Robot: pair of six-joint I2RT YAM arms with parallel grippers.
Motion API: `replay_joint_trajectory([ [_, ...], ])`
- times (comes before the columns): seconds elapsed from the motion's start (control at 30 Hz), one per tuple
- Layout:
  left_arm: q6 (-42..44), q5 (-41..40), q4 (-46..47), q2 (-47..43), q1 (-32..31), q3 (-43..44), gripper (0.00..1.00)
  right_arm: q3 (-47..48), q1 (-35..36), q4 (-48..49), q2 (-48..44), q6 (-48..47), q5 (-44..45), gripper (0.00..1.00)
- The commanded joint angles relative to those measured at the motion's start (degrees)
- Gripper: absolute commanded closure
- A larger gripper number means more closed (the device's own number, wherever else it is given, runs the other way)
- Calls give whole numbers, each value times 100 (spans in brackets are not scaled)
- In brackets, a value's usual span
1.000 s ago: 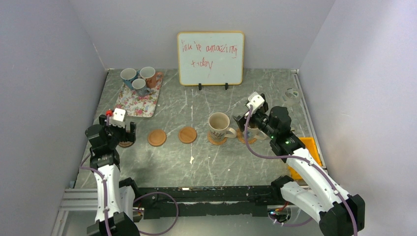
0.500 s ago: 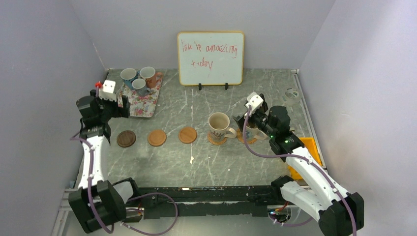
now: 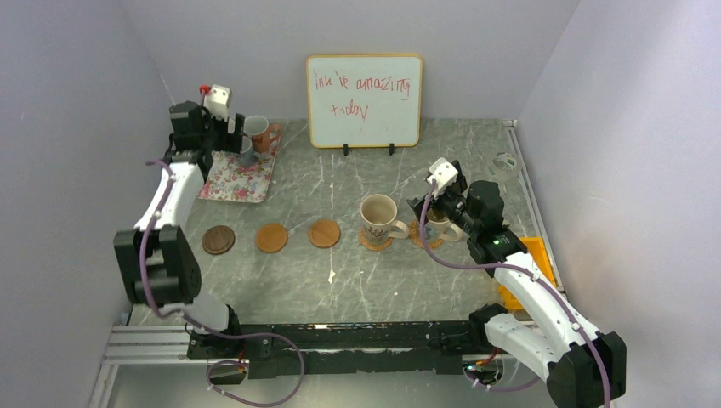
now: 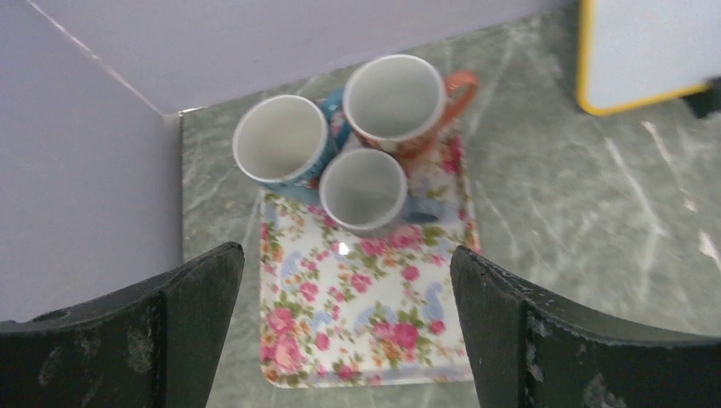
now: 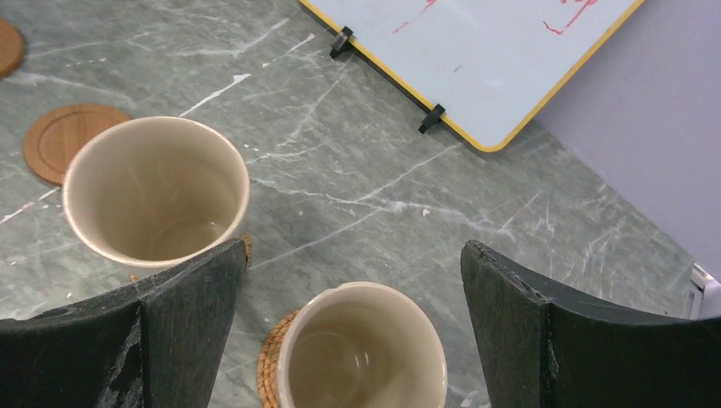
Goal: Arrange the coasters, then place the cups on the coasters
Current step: Place the cup on the coaster, then pick up the cup from the tray.
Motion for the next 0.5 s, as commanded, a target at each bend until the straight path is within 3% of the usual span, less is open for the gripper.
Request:
replay_joint_trajectory([
  [0.0,13,-674,-365,896,29,1065,4,19,-181,108,40,-100,-198,0],
  [0.27,-266,-690,-887,2686,219,2626,4,44,-428,5,224,-132,-394,0],
  [0.47,-272,-444,-698,2990,407,2897,4,60,-476,-28,313,-189,-407,0],
])
